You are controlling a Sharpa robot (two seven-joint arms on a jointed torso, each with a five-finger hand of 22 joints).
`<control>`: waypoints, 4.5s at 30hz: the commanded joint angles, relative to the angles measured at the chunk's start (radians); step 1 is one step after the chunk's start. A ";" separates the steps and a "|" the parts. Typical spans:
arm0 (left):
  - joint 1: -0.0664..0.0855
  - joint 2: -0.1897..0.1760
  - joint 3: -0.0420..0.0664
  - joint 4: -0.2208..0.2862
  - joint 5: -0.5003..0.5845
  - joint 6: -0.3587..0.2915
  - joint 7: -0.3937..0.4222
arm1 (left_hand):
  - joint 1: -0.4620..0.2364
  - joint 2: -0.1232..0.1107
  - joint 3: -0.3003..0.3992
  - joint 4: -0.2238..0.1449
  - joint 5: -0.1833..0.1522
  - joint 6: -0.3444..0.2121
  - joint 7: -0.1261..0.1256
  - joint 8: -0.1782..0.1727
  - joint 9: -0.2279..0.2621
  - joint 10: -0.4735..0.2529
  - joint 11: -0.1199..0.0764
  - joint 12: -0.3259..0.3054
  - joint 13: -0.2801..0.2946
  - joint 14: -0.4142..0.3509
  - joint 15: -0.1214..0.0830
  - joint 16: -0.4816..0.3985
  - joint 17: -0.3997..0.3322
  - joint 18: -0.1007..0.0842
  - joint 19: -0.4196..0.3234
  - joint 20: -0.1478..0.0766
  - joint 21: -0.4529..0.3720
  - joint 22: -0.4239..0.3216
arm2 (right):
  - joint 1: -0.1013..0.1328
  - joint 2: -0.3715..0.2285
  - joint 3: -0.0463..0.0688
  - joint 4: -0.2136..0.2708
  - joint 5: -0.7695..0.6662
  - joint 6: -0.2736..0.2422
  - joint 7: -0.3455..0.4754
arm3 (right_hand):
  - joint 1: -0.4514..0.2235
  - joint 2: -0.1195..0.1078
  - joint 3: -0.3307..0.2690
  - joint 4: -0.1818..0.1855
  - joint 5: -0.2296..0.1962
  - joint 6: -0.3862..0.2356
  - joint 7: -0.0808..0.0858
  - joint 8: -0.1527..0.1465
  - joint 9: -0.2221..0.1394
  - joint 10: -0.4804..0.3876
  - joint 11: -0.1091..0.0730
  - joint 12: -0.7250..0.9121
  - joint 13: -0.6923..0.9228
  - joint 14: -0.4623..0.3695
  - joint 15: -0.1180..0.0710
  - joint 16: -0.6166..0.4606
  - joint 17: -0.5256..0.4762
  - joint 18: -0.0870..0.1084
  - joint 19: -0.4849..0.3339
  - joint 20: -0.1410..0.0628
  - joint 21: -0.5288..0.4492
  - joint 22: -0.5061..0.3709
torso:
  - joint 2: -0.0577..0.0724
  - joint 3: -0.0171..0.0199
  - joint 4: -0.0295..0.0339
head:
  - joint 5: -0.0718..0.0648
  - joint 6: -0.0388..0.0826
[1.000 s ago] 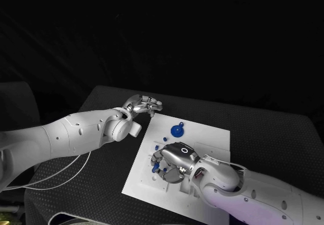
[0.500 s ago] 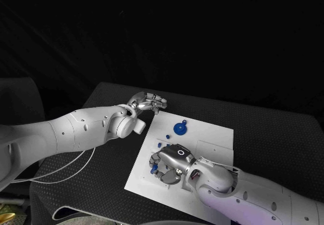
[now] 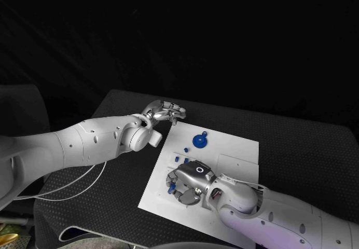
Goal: Assemble the parts on the task board
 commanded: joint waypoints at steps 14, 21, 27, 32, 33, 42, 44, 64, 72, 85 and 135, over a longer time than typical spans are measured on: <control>0.001 0.001 0.001 0.003 0.005 0.014 0.007 | -0.004 0.007 -0.002 -0.001 -0.003 0.002 0.008 0.006 -0.001 -0.009 -0.002 0.006 0.001 0.003 0.007 -0.007 0.001 0.015 0.006 -0.009 -0.005 0.014 | -0.001 -0.004 -0.001 -0.012 -0.050 0.043 -0.021 | 0.008 -0.001 0.005 -0.004 0.003 0.009 -0.001 0.007 0.000 0.035 0.003 0.004 0.002 -0.003 -0.008 0.003 0.001 0.064 0.001 -0.009 0.005 0.015 | 0.000 -0.0008 -0.0003 | 0.000 -0.002; 0.001 0.000 0.001 0.003 0.005 0.014 0.007 | -0.004 0.007 -0.002 0.000 -0.003 0.001 0.008 0.006 -0.001 -0.009 -0.001 0.006 0.002 0.003 0.007 -0.007 0.001 0.014 0.006 -0.009 -0.005 0.014 | -0.001 -0.006 -0.001 -0.010 -0.069 0.031 -0.038 | 0.008 -0.001 0.005 -0.004 0.003 0.009 -0.002 0.007 0.000 0.035 0.003 0.004 0.002 -0.003 -0.008 0.003 0.001 0.064 0.001 -0.009 0.005 0.015 | 0.000 -0.0004 0.0000 | -0.001 -0.001; 0.001 0.001 0.001 0.004 0.005 0.015 0.007 | -0.004 0.007 -0.002 0.000 -0.003 0.001 0.008 0.006 -0.001 -0.009 -0.001 0.006 0.002 0.003 0.007 -0.007 0.002 0.014 0.006 -0.009 -0.005 0.014 | -0.001 -0.016 -0.001 -0.002 -0.073 0.034 -0.041 | 0.008 0.000 0.005 -0.006 0.003 0.010 -0.002 0.007 0.000 0.036 0.002 0.004 0.002 -0.003 -0.009 0.003 0.001 0.064 0.001 -0.009 0.006 0.015 | 0.000 -0.0008 0.0008 | -0.002 -0.001; 0.001 -0.001 0.001 0.003 0.005 0.015 0.007 | -0.004 0.007 -0.002 0.000 -0.003 0.001 0.008 0.006 -0.001 -0.009 -0.001 0.006 0.002 0.003 0.007 -0.007 0.002 0.014 0.006 -0.009 -0.005 0.014 | -0.001 -0.025 -0.001 0.006 -0.073 0.033 -0.041 | 0.008 0.000 0.005 -0.007 0.003 0.010 -0.002 0.008 0.000 0.037 0.002 0.004 0.002 -0.003 -0.009 0.003 0.002 0.064 0.002 -0.009 0.006 0.015 | 0.000 -0.0006 0.0000 | 0.000 -0.002; 0.001 -0.001 0.001 0.003 0.005 0.015 0.007 | -0.004 0.007 -0.002 0.000 -0.003 0.001 0.008 0.006 -0.001 -0.009 -0.001 0.006 0.002 0.003 0.007 -0.007 0.002 0.014 0.006 -0.009 -0.005 0.014 | -0.001 -0.025 -0.001 0.006 -0.073 0.032 -0.041 | 0.008 0.000 0.005 -0.007 0.003 0.010 -0.002 0.008 0.000 0.037 0.002 0.004 0.002 -0.003 -0.009 0.003 0.002 0.064 0.002 -0.009 0.006 0.015 | 0.000 -0.0006 0.0000 | 0.000 -0.002; 0.001 -0.001 0.001 0.002 0.005 0.015 0.006 | -0.004 0.007 -0.002 0.000 -0.003 0.001 0.008 0.007 -0.002 -0.010 -0.001 0.007 0.002 0.003 0.007 -0.007 0.002 0.014 0.006 -0.009 -0.006 0.014 | -0.001 -0.034 -0.001 0.022 -0.076 0.009 -0.046 | 0.008 0.000 0.005 -0.009 0.003 0.011 -0.002 0.008 0.001 0.038 0.002 0.005 0.003 -0.002 -0.009 0.003 0.002 0.064 0.002 -0.009 0.007 0.016 | 0.000 -0.0005 -0.0009 | 0.000 -0.002; 0.001 -0.001 0.001 0.002 0.005 0.015 0.006 | -0.004 0.007 -0.002 0.000 -0.003 0.001 0.008 0.007 -0.002 -0.010 -0.001 0.007 0.002 0.003 0.007 -0.007 0.002 0.014 0.007 -0.009 -0.006 0.014 | -0.001 -0.036 -0.001 0.025 -0.077 0.009 -0.047 | 0.008 0.000 0.005 -0.010 0.003 0.012 -0.003 0.009 0.001 0.039 0.002 0.005 0.003 -0.002 -0.009 0.003 0.002 0.064 0.002 -0.009 0.007 0.016 | 0.000 -0.0008 -0.0005 | 0.000 -0.002; 0.001 -0.001 0.001 0.005 0.005 0.017 0.003 | -0.004 0.007 -0.003 0.000 -0.003 0.000 0.008 0.007 -0.002 -0.011 -0.001 0.007 0.002 0.003 0.007 -0.008 0.002 0.014 0.007 -0.009 -0.006 0.015 | 0.014 0.008 -0.010 0.023 -0.185 0.159 -0.083 | 0.005 -0.001 0.002 -0.016 0.003 0.015 -0.004 0.011 0.002 0.044 0.000 0.006 0.005 -0.003 -0.011 0.003 0.003 0.064 0.001 -0.008 0.008 0.016 | 0.000 -0.0019 0.0001 | -0.006 -0.006; 0.001 -0.002 0.001 0.006 0.005 0.017 0.003 | -0.004 0.006 -0.003 -0.001 -0.003 0.000 0.008 0.008 -0.002 -0.011 -0.001 0.008 0.002 0.003 0.007 -0.008 0.002 0.014 0.006 -0.008 -0.007 0.015 | 0.025 0.018 -0.027 0.035 -0.240 0.178 -0.114 | 0.005 -0.002 0.002 -0.019 0.003 0.017 -0.005 0.011 0.003 0.046 -0.001 0.007 0.006 -0.004 -0.011 0.002 0.003 0.064 0.000 -0.007 0.008 0.016 | 0.000 -0.0016 0.0006 | -0.009 -0.007; 0.001 -0.005 0.001 0.007 0.005 0.017 0.002 | -0.004 0.006 -0.003 0.000 -0.003 0.000 0.008 0.008 -0.002 -0.012 -0.001 0.008 0.002 0.003 0.007 -0.008 0.002 0.014 0.007 -0.008 -0.007 0.015 | 0.029 0.013 -0.027 0.059 -0.257 0.139 -0.136 | 0.005 -0.004 0.005 -0.021 0.003 0.021 -0.007 0.014 0.004 0.051 -0.003 0.009 0.008 -0.003 -0.013 0.002 0.004 0.064 0.000 -0.004 0.009 0.016 | 0.000 -0.0010 -0.0006 | -0.007 -0.007; 0.001 0.000 0.001 0.008 0.005 0.023 -0.002 | -0.006 0.007 -0.003 0.002 -0.004 -0.001 0.008 0.010 -0.003 -0.014 0.000 0.010 0.003 0.002 0.008 -0.009 0.003 0.014 0.007 -0.008 -0.009 0.016 | 0.038 0.038 -0.034 0.027 -0.257 0.181 -0.140 | 0.002 -0.008 0.013 -0.018 0.003 0.024 -0.008 0.014 0.006 0.056 -0.005 0.010 0.010 -0.003 -0.015 0.000 0.004 0.064 0.001 -0.001 0.009 0.015 | 0.000 -0.0010 0.0003 | -0.009 -0.010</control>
